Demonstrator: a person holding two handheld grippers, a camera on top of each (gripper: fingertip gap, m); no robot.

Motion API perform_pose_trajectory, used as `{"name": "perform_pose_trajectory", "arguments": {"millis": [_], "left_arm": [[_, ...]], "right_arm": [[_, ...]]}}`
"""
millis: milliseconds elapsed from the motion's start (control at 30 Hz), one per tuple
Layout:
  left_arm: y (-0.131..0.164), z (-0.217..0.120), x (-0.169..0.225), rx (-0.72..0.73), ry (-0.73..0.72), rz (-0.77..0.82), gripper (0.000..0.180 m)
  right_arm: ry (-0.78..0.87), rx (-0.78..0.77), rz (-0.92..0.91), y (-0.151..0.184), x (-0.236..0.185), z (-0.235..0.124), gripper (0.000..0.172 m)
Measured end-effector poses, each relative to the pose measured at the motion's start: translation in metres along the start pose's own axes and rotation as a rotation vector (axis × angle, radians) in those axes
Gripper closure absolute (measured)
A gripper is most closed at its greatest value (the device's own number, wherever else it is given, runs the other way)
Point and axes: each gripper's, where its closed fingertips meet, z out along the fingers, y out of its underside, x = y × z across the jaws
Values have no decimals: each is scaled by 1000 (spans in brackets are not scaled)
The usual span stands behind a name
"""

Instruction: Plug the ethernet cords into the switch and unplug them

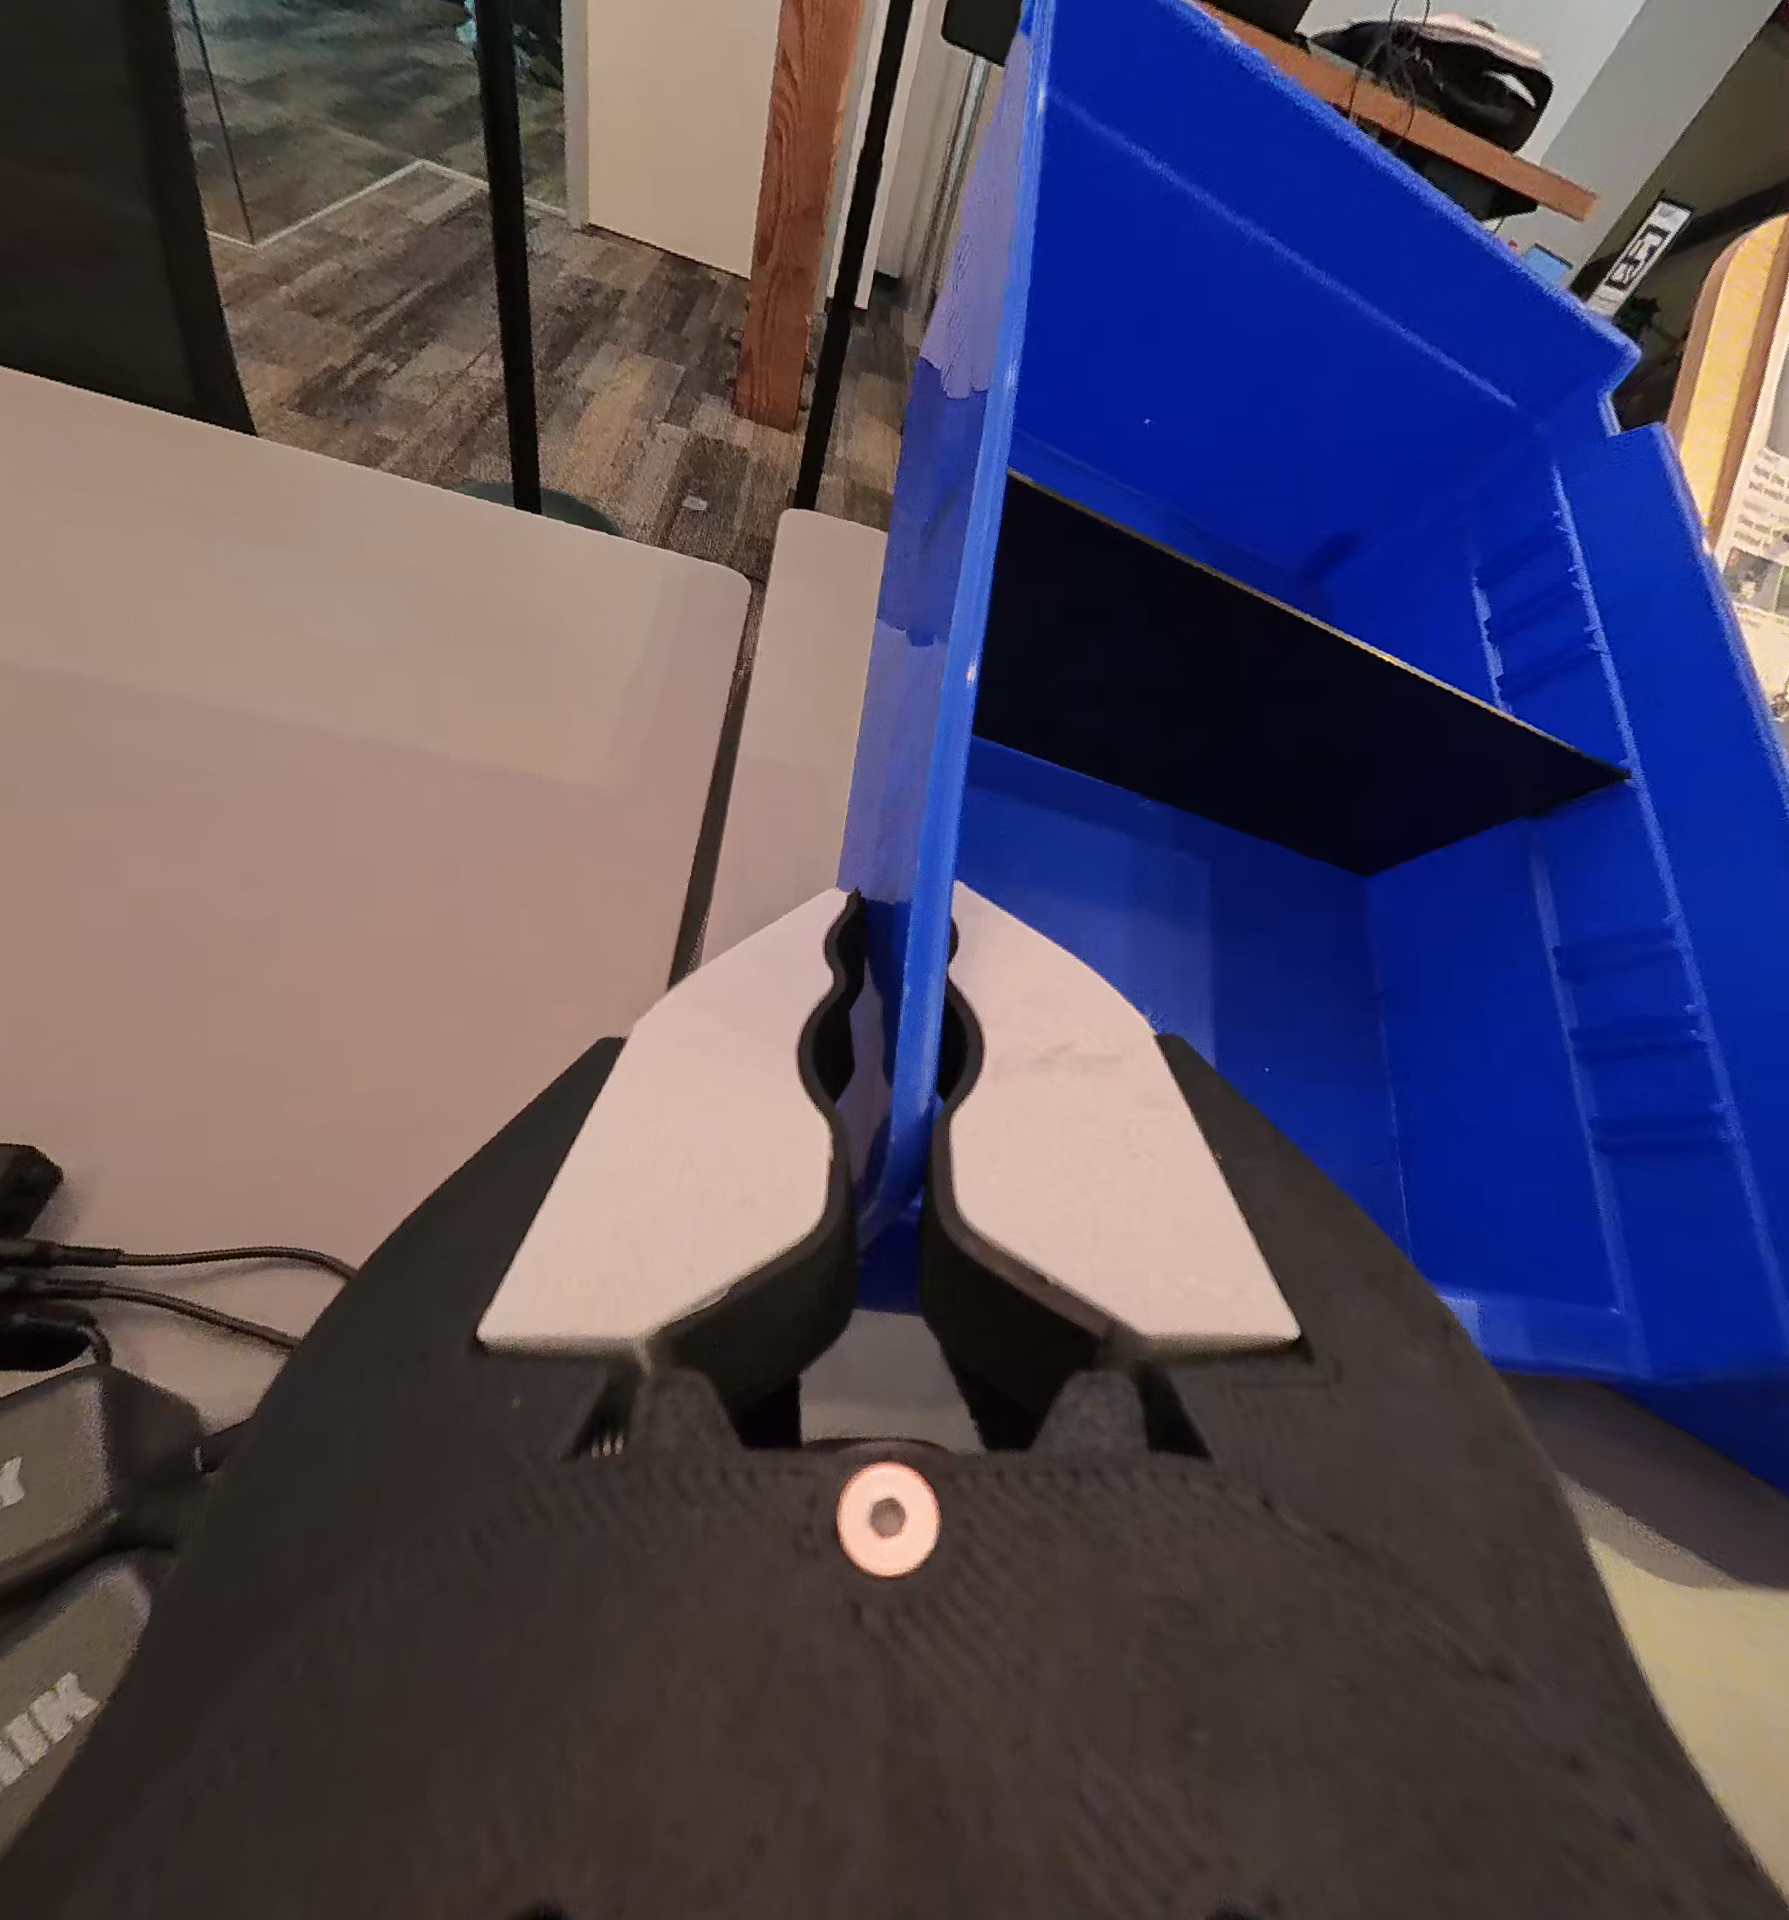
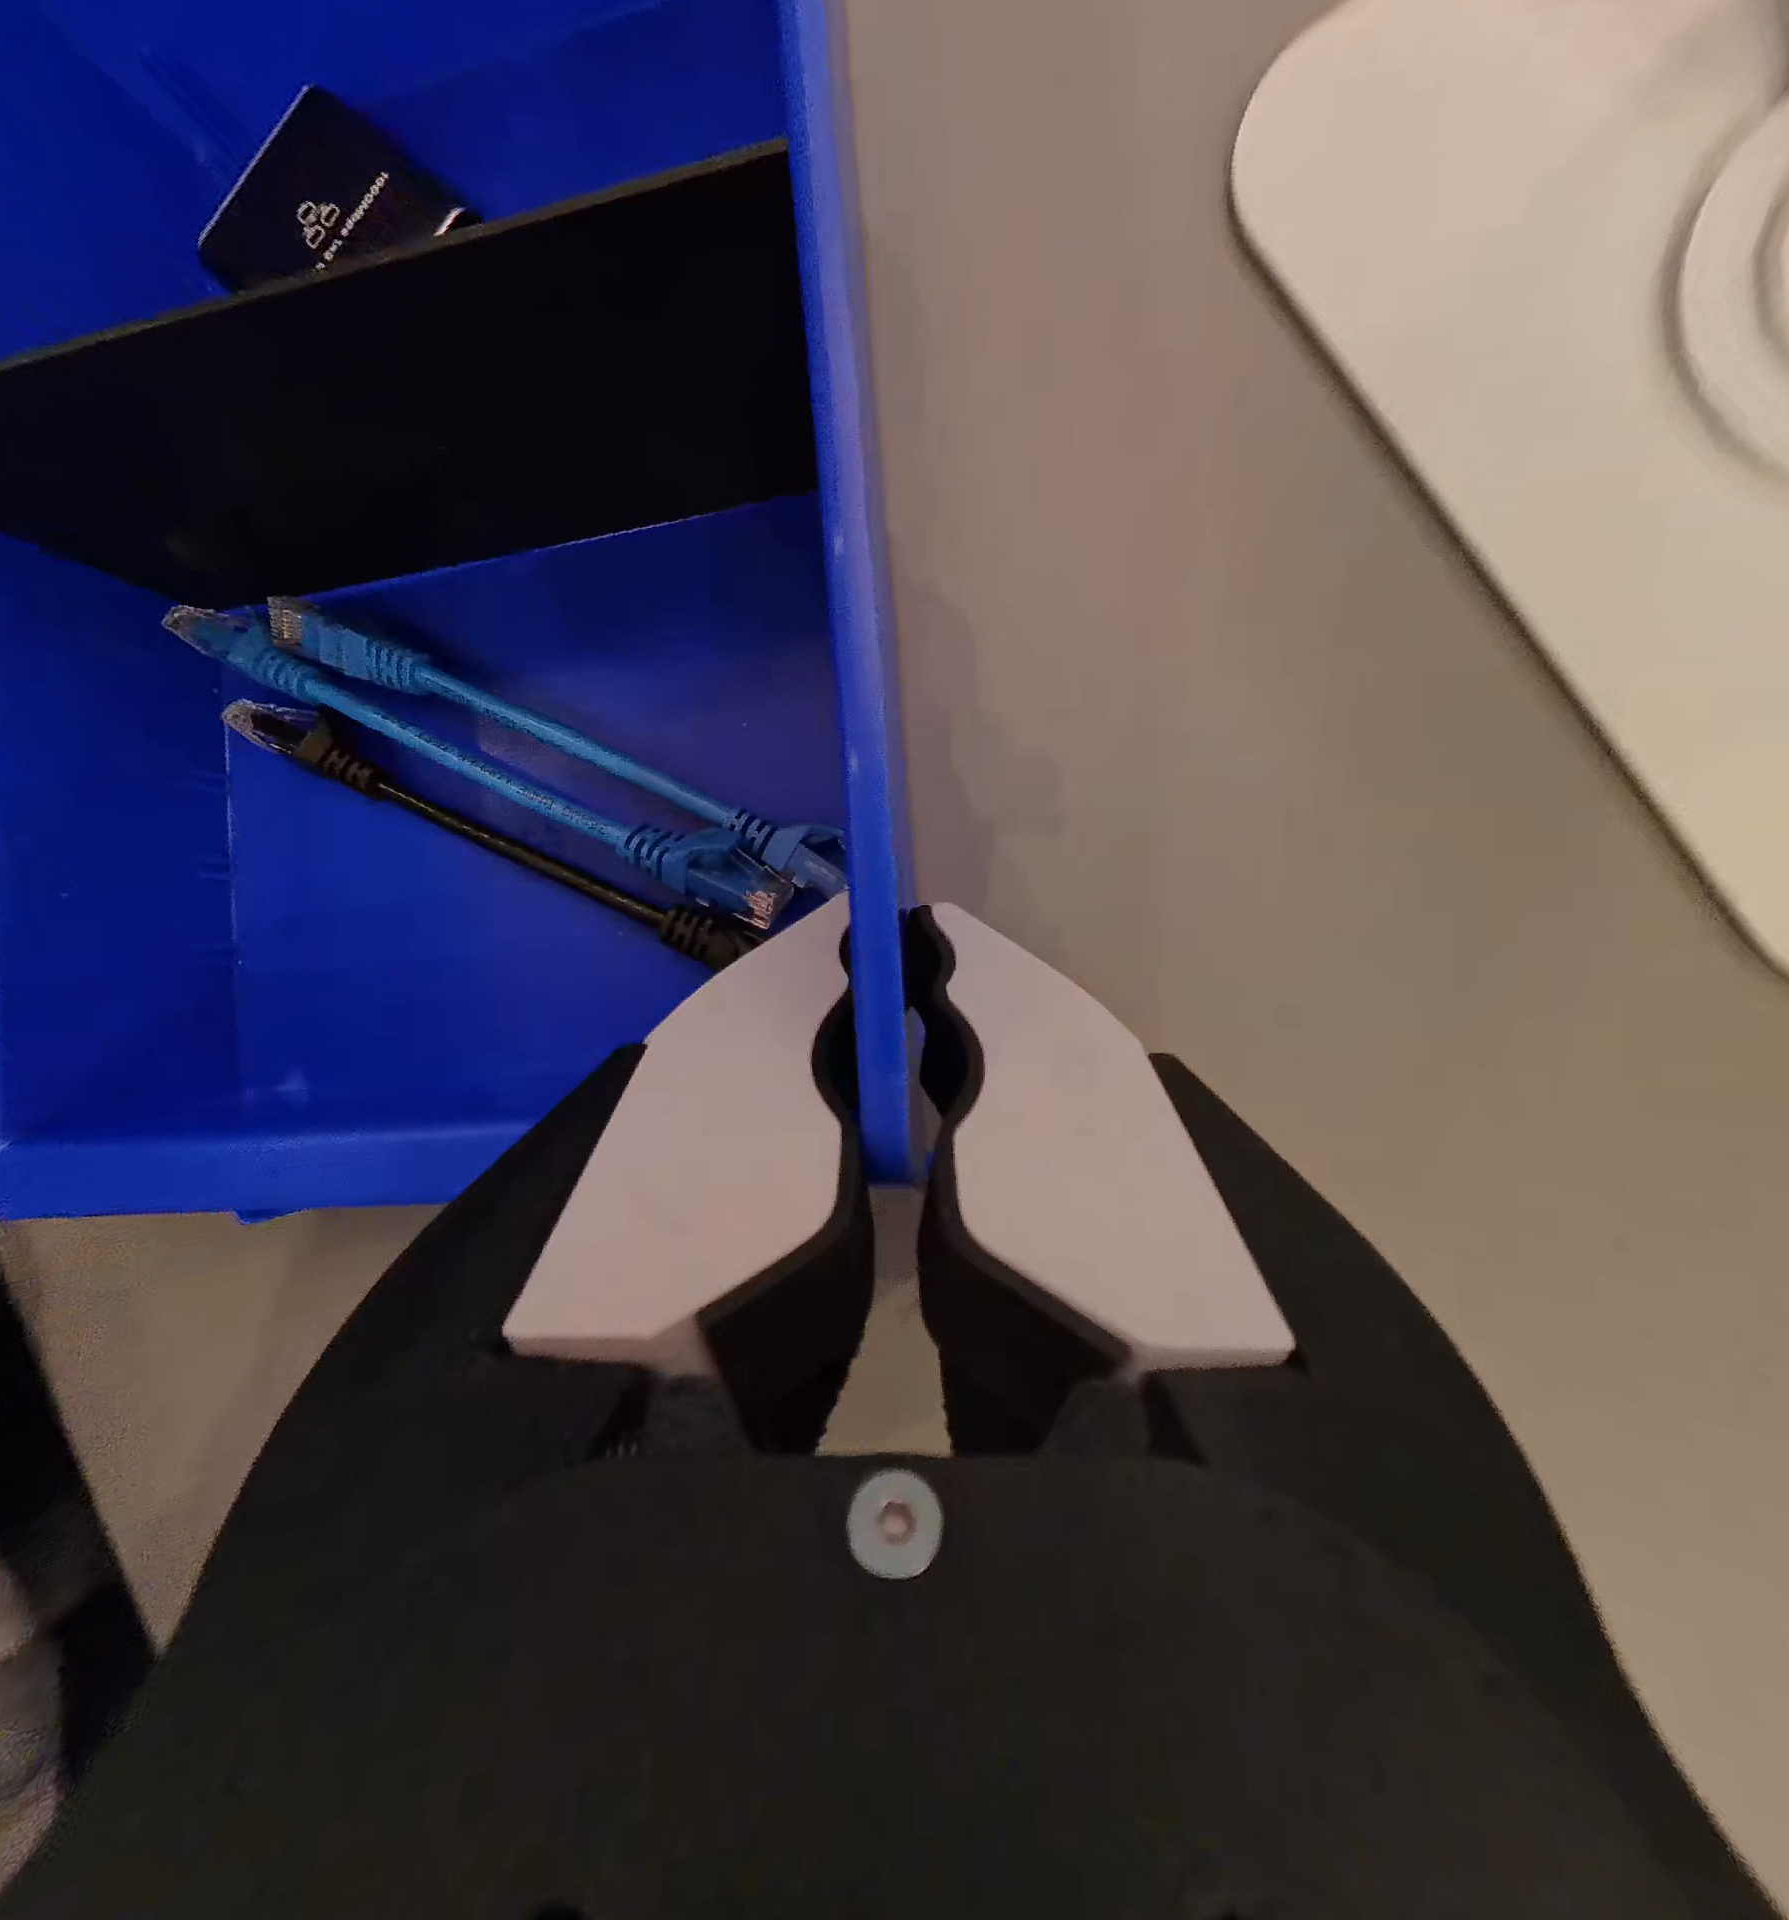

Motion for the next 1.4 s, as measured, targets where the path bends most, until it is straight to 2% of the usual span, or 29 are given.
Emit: {"name": "perform_pose_trajectory", "arguments": {"millis": [133, 267, 300, 333, 433, 500, 600, 800, 900, 1067, 1200, 1300, 1400], "left_arm": [[-5, -4, -7, 17, -1, -16, 172], [-8, -5, -10, 28, 0, -31, 172], [-8, -4, -10, 29, 1, -31, 172], [-8, -4, -9, 29, 5, -33, 172], [-9, -3, -3, 30, 17, -26, 171], [-12, -7, 8, 36, 23, 2, 172], [-19, -17, 36, 58, 55, 65, 171], [-21, -23, 149, -14, 320, 216, 171], [-3, -13, 221, -96, 444, 320, 172], [60, 27, 344, -227, 609, 392, 172], [125, 72, 423, -334, 687, 357, 172], [169, 105, 466, -411, 716, 325, 172], [198, 135, 498, -438, 711, 312, 172]], "right_arm": [[43, 50, 89, -41, 12, 25, 168], [72, 207, 250, -81, 15, 47, 164], [16, 237, 282, -91, 0, 55, 151], [-62, 247, 310, -99, -19, 64, 123], [-162, 246, 268, -111, -67, 74, 93], [-184, 248, 222, -108, -86, 66, 73], [-221, 304, 165, -100, -100, 31, 77], [-233, 346, 44, -46, -95, -59, 99], [-118, 369, 48, -4, -64, -105, 97], [58, 487, 177, 67, -15, -188, 93], [177, 589, 283, 120, 5, -237, 95], [270, 601, 296, 154, 3, -249, 94], [322, 536, 271, 172, -14, -230, 80]]}}
